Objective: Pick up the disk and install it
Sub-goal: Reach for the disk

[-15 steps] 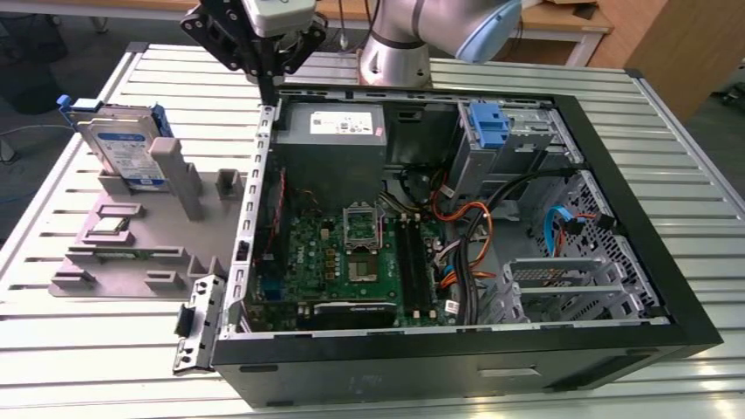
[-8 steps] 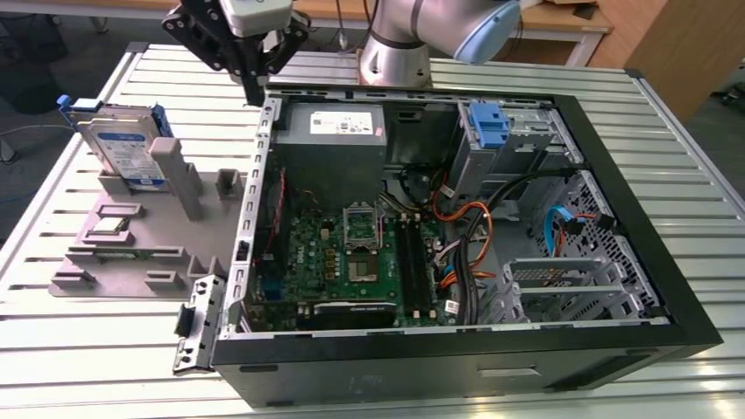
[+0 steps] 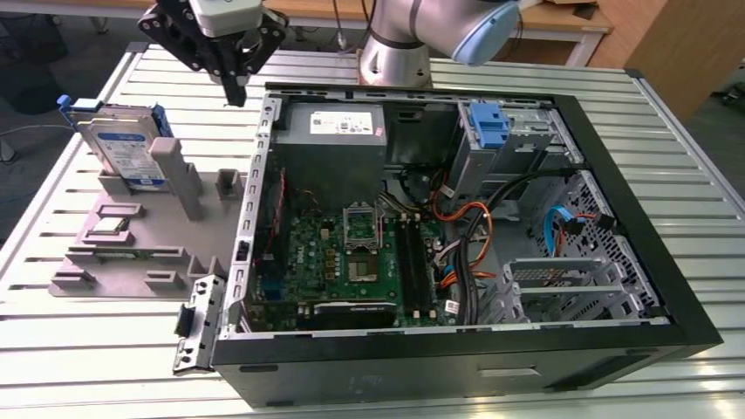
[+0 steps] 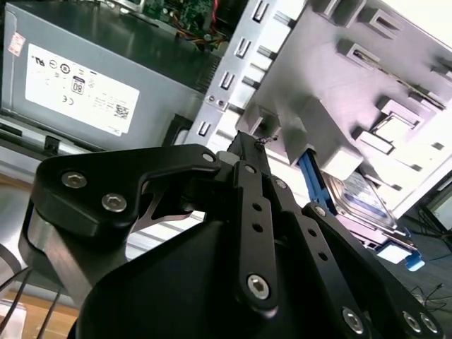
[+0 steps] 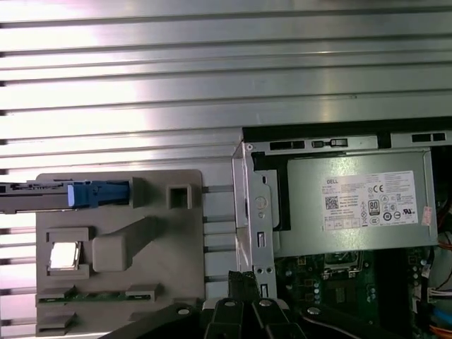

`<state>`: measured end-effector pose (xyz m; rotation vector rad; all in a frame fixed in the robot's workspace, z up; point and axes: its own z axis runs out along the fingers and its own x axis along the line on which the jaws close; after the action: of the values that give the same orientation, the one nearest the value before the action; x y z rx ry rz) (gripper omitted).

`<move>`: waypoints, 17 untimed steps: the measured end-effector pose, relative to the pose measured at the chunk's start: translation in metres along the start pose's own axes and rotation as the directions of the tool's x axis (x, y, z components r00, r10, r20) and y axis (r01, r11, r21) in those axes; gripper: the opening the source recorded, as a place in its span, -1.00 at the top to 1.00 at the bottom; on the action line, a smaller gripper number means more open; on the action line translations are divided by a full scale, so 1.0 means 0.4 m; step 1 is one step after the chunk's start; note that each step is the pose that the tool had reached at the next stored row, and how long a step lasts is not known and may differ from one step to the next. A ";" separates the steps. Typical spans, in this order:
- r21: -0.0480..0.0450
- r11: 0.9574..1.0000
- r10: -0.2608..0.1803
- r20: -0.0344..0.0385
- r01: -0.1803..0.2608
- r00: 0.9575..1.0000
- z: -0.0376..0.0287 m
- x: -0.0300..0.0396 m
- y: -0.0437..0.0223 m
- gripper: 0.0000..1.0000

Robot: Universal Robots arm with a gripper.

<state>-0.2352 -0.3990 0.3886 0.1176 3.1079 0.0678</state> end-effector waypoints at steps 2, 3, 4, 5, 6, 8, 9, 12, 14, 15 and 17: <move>0.000 1.000 0.000 0.000 0.000 1.000 0.000 0.012 -0.001 0.80; 0.000 1.000 0.000 0.001 0.000 1.000 0.000 0.018 -0.001 0.80; 0.000 1.000 0.000 0.001 0.000 1.000 0.000 0.024 -0.002 0.80; 0.000 1.000 0.000 0.001 0.000 1.000 0.000 0.029 -0.002 0.80; 0.000 1.000 0.000 0.001 0.000 1.000 0.000 0.035 -0.003 0.80; 0.000 1.000 0.000 0.002 0.000 1.000 0.000 0.045 -0.003 0.80; 0.000 1.000 0.000 0.002 0.000 1.000 0.000 0.050 -0.004 0.80; 0.000 1.000 0.000 0.002 0.000 1.000 0.000 0.060 -0.005 0.80; 0.000 1.000 0.000 0.002 0.000 1.000 0.000 0.063 -0.005 0.80; 0.000 1.000 0.000 0.002 0.000 1.000 0.000 0.064 -0.005 0.80; 0.000 1.000 0.000 0.002 0.000 1.000 0.000 0.066 -0.005 0.80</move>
<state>-0.2618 -0.3989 0.3876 0.1174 3.1057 0.0680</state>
